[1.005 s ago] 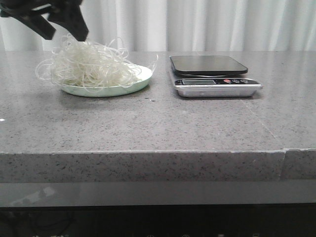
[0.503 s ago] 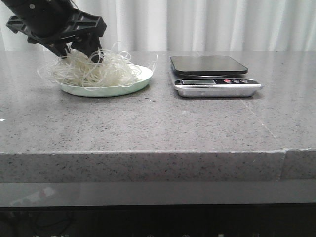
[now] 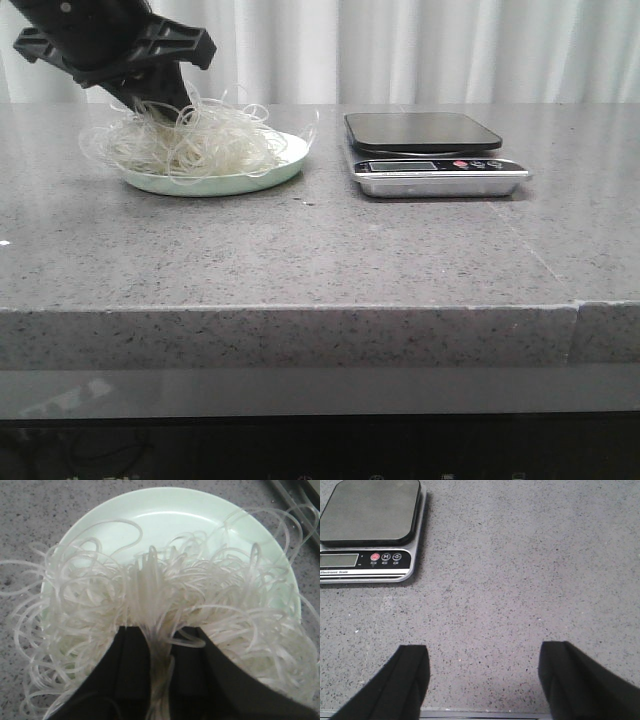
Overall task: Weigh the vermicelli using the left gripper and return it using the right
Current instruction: 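Lower the left gripper onto the vermicelli heap and close on it, then lift the vermicelli with the left gripper and release it onto the scale pan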
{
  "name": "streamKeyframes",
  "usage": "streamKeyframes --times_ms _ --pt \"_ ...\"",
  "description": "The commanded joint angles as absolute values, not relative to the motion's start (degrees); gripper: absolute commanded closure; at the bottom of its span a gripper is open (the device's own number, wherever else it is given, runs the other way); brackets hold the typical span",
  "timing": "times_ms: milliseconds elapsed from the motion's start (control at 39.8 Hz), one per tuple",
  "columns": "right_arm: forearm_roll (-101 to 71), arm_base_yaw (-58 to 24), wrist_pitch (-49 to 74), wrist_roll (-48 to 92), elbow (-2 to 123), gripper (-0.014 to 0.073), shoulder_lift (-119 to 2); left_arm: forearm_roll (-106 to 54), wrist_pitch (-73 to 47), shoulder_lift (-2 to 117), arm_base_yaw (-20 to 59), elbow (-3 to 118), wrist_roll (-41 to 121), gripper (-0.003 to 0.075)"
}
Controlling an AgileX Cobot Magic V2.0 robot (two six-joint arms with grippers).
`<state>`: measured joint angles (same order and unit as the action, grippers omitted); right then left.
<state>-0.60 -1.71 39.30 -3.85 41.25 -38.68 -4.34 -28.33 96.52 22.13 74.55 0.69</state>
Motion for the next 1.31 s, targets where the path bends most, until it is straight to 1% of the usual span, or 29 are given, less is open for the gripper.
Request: streamKeyframes --times_ms 0,126,302,427,653,829,955,1080,1156,1231,1256,1281 --pt "-0.51 -1.33 35.97 -3.54 43.1 0.0025 -39.06 -4.73 -28.61 92.79 23.04 79.83 0.82 0.0565" --pt "-0.51 -1.33 35.91 -3.54 43.1 0.0025 -39.06 -4.73 -30.76 92.67 24.89 85.5 0.82 0.0565" --pt "-0.51 -1.33 35.85 -3.54 43.1 0.0025 -39.06 -4.65 -30.51 92.98 29.12 94.43 1.34 0.0565" --pt "-0.51 -1.33 35.85 -3.54 43.1 0.0025 -39.06 -4.61 -30.61 95.69 31.69 102.49 1.34 0.0565" --pt "-0.51 -1.33 35.85 -3.54 43.1 0.0025 -39.06 -4.61 -31.64 105.64 35.28 118.18 1.34 0.0565" --pt "-0.51 -1.33 35.85 -3.54 43.1 0.0025 -39.06 -4.61 -31.64 114.17 37.04 127.49 1.34 0.0565" --pt "-0.51 -1.33 35.85 -3.54 43.1 0.0025 -39.06 -4.61 -31.43 118.89 37.87 130.99 1.34 0.0565" --pt "-0.51 -1.33 35.9 -3.54 43.1 0.0025 -39.06 -4.98 -31.8 122.19 38.45 131.27 1.34 0.0563" --pt "-0.51 -1.33 35.9 -3.54 43.1 0.0025 -39.06 -5.13 -32.58 123.25 38.51 131.27 1.34 0.0542" --pt "-0.51 -1.33 35.9 -3.54 43.1 0.0025 -39.06 -5.13 -33.0 123.97 38.51 131.27 1.34 0.047" --pt "-0.51 -1.33 35.9 -3.54 43.1 0.0025 -39.06 -5.13 -33.18 124.25 38.51 131.16 1.34 0.0419" --pt "-0.51 -1.33 35.9 -3.54 43.1 0.0025 -39.06 -5.13 -33.18 124.25 38.51 131.16 1.34 0.0387"
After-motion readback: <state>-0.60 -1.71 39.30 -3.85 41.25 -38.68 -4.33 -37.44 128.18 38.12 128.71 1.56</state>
